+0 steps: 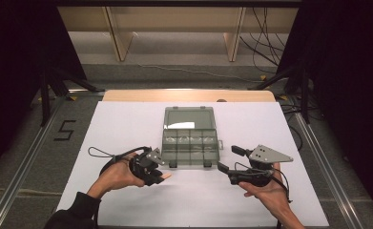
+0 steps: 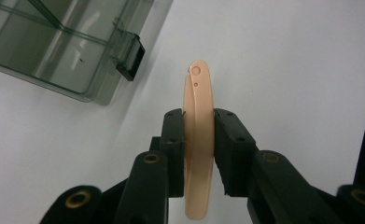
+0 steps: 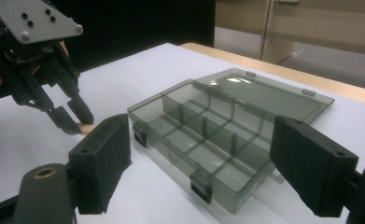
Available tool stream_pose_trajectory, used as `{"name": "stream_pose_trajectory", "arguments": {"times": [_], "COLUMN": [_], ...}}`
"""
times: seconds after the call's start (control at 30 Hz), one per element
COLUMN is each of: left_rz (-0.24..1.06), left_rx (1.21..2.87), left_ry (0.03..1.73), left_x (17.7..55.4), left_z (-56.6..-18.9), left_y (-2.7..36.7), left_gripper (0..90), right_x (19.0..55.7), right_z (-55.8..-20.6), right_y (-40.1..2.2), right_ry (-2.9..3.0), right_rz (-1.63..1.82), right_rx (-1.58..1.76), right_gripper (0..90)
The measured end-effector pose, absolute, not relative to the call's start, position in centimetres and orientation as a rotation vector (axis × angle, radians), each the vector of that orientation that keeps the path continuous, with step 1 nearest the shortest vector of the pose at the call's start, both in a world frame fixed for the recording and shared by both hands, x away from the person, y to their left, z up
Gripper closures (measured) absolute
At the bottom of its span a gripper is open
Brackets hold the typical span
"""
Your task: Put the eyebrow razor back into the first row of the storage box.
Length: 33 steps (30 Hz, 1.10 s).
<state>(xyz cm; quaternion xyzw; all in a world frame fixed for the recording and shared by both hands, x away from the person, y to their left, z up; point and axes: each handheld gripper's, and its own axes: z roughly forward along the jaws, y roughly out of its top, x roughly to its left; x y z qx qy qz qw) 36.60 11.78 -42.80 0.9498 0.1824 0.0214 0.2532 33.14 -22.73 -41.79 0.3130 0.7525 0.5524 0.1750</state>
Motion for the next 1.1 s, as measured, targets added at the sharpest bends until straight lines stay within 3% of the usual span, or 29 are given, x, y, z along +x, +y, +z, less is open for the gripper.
{"name": "stream_pose_trajectory", "arguments": {"times": [0.2, 0.4, 1.1], "left_rz": [0.074, 0.077, 0.178], "left_rx": [2.57, 2.501, 2.503], "left_ry": [0.48, 0.537, 0.532], "left_x": [36.8, 36.9, 39.7], "left_z": [-42.3, -41.6, -38.9], "left_y": [11.4, 11.3, 10.8], "left_gripper": [74.0, 73.9, 74.0], "right_x": [33.2, 33.2, 33.1], "right_z": [-41.8, -41.8, -41.7], "right_y": [-22.7, -22.7, -22.8], "right_ry": [2.121, 2.126, 2.123], "right_rz": [1.576, 1.581, 1.577], "right_rx": [0.885, 0.86, 0.866], "right_gripper": [16.0, 15.9, 15.9]}}
